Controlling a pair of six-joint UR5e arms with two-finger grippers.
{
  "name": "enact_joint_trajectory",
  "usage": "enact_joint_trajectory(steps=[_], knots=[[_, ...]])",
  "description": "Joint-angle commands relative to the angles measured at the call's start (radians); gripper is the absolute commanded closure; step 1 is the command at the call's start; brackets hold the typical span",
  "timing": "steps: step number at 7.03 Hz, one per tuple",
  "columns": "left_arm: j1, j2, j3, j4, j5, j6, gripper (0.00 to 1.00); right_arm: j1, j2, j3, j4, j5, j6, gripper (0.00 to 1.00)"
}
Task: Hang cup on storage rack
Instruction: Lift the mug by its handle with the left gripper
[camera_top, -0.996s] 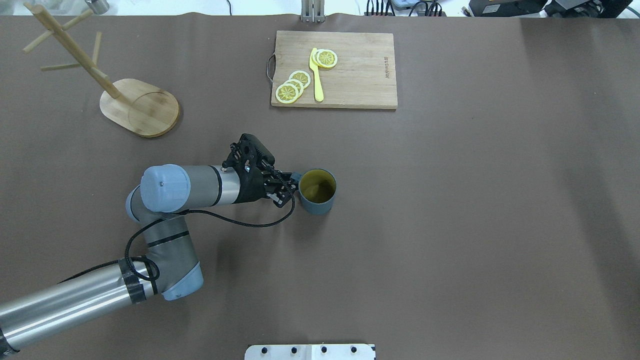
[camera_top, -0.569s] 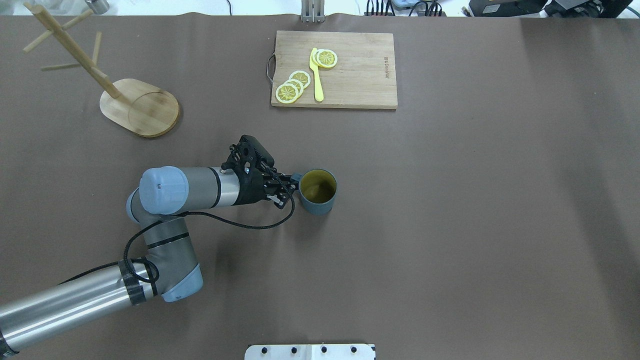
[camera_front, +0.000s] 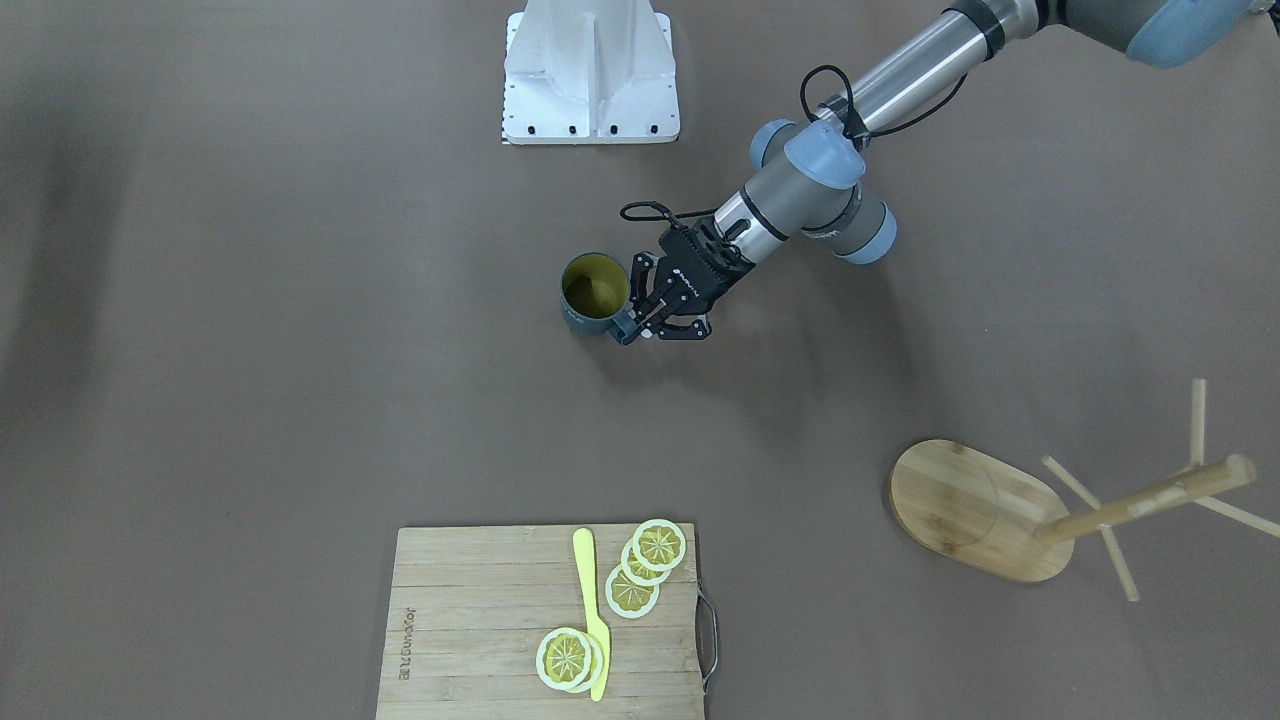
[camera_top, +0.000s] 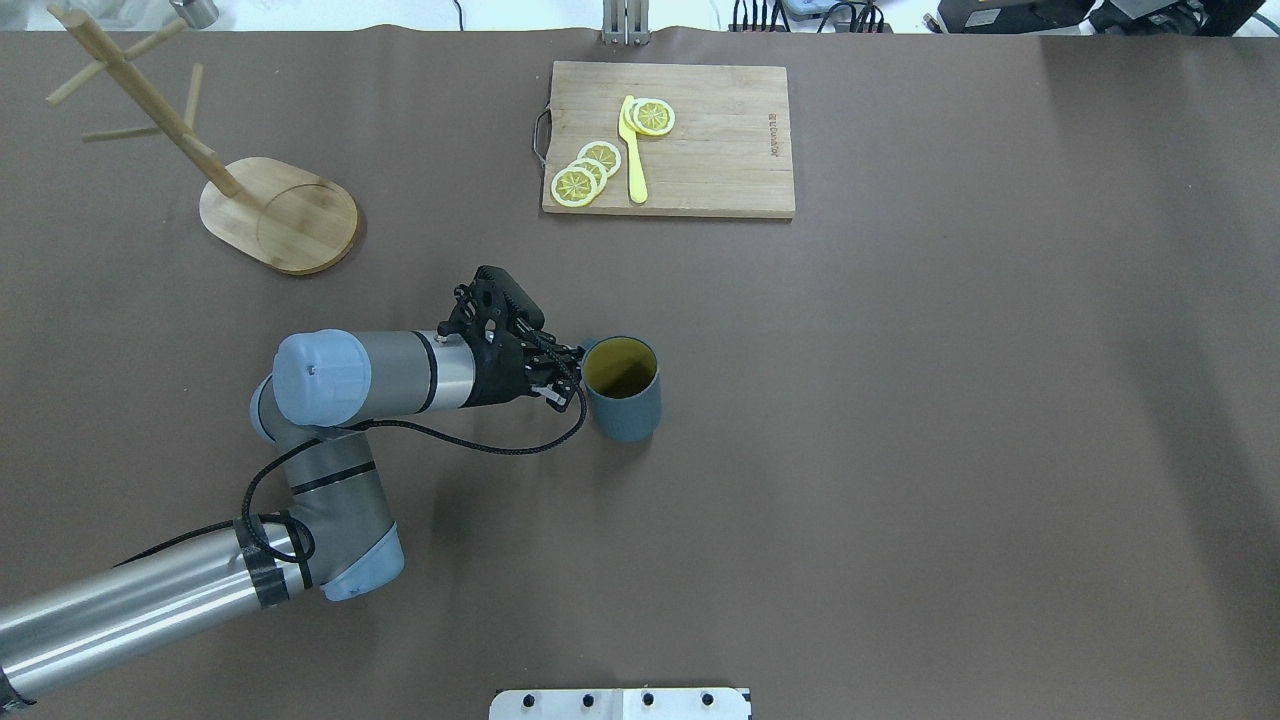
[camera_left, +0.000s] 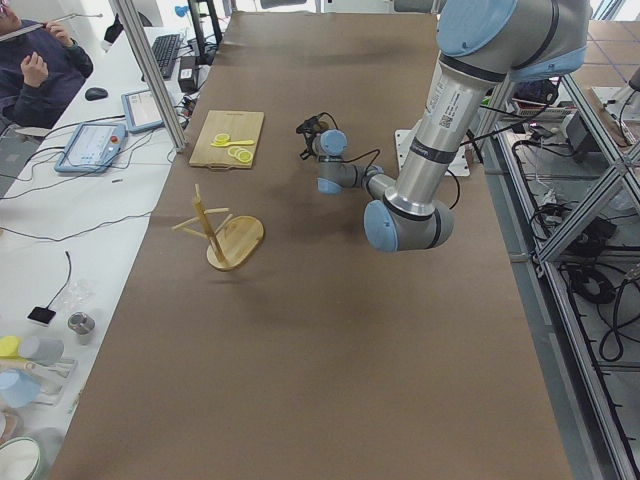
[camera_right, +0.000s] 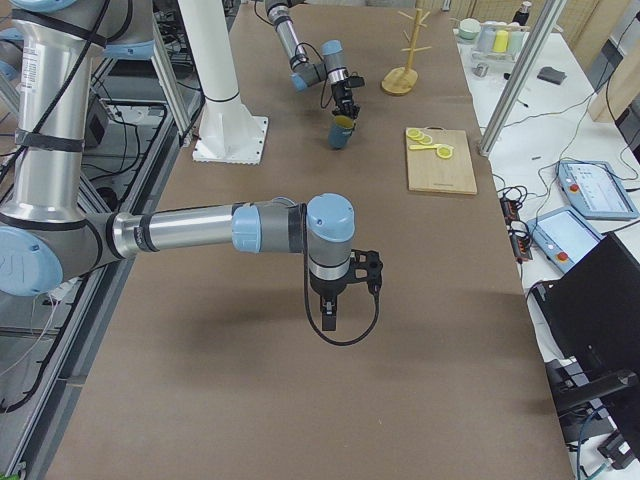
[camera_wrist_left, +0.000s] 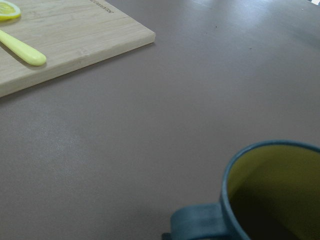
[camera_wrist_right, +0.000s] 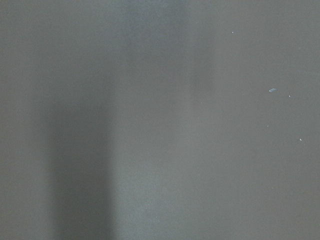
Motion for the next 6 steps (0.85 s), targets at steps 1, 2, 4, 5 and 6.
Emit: enact_joint_trajectory(steps=[1, 2, 4, 5, 6], knots=[[-0.030, 0.000, -0.004, -0.045, -0.001, -0.099, 1.00, 0.000, -0.003, -0.002, 0.000, -0.001, -0.001, 0.00], [-0.059, 0.000, -0.004, -0.048, -0.001, -0.107, 1.00, 0.000, -0.003, -0.009, 0.000, -0.002, -0.002, 0.00], [-0.112, 0.000, -0.006, -0.047, -0.010, -0.304, 1.00, 0.000, -0.001, -0.009, 0.000, -0.002, 0.000, 0.00], [-0.140, 0.000, -0.006, -0.048, -0.027, -0.405, 1.00, 0.000, -0.001, -0.009, 0.000, -0.002, 0.000, 0.00], [-0.174, 0.000, -0.006, -0.047, -0.084, -0.539, 1.00, 0.000, -0.001, -0.009, 0.000, -0.002, 0.000, 0.00]])
